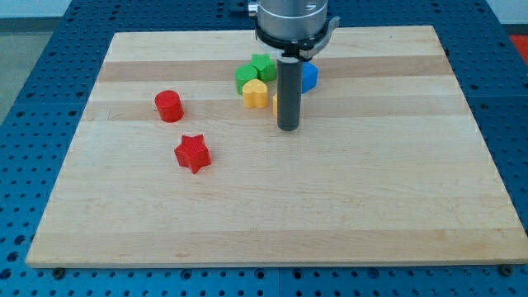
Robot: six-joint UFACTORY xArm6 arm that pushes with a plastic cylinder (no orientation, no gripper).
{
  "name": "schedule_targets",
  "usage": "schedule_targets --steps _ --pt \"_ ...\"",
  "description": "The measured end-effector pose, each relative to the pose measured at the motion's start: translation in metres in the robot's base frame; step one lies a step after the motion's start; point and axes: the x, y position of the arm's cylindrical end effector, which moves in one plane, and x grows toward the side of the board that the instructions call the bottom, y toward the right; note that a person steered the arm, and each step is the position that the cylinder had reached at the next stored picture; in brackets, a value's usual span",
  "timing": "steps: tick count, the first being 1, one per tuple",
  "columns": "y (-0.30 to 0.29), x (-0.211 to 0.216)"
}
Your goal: Move the yellow hexagon closer to the yellow heart
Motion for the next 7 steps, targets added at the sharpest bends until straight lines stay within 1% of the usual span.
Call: schedule_targets --steps 5,7 --pt "0.0 -0.001" --pt "0.019 -0.001"
